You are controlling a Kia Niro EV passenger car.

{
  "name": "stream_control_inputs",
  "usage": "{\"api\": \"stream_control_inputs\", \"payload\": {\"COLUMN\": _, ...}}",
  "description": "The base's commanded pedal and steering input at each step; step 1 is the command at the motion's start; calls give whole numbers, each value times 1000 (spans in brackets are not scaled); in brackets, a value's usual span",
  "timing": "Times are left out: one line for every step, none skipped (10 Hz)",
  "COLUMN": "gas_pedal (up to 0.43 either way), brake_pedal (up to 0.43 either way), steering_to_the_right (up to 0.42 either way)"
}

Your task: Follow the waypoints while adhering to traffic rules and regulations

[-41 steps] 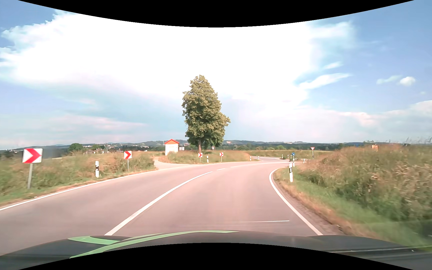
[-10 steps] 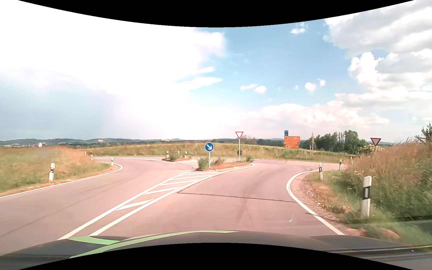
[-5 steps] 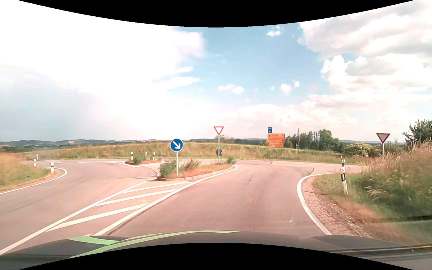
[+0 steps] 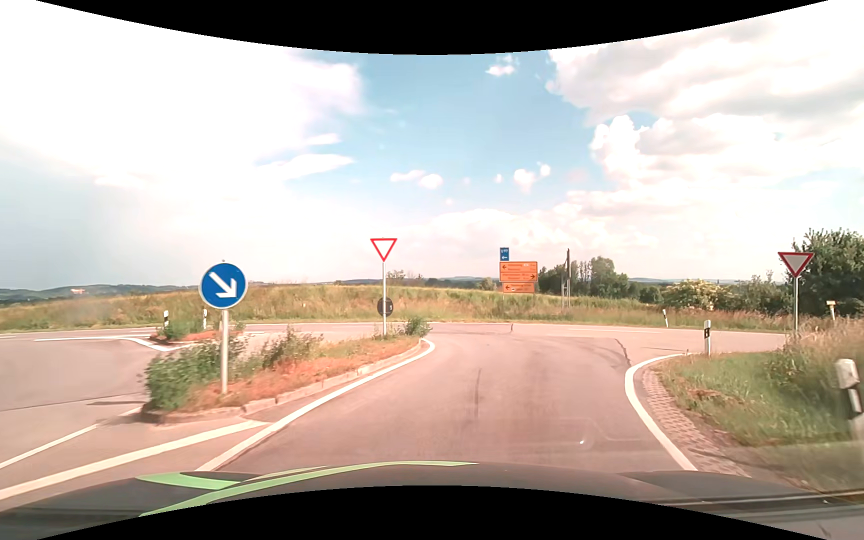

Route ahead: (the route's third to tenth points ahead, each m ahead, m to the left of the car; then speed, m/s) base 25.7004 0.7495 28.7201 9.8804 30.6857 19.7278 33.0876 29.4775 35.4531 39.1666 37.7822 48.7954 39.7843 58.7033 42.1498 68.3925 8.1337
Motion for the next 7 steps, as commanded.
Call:
{"api": "stream_control_inputs", "payload": {"gas_pedal": 0, "brake_pedal": 250, "steering_to_the_right": 99}}
{"api": "stream_control_inputs", "payload": {"gas_pedal": 0, "brake_pedal": 250, "steering_to_the_right": 96}}
{"api": "stream_control_inputs", "payload": {"gas_pedal": 0, "brake_pedal": 256, "steering_to_the_right": 96}}
{"api": "stream_control_inputs", "payload": {"gas_pedal": 0, "brake_pedal": 250, "steering_to_the_right": 94}}
{"api": "stream_control_inputs", "payload": {"gas_pedal": 0, "brake_pedal": 250, "steering_to_the_right": 90}}
{"api": "stream_control_inputs", "payload": {"gas_pedal": 0, "brake_pedal": 250, "steering_to_the_right": 86}}
{"api": "stream_control_inputs", "payload": {"gas_pedal": 0, "brake_pedal": 256, "steering_to_the_right": 81}}
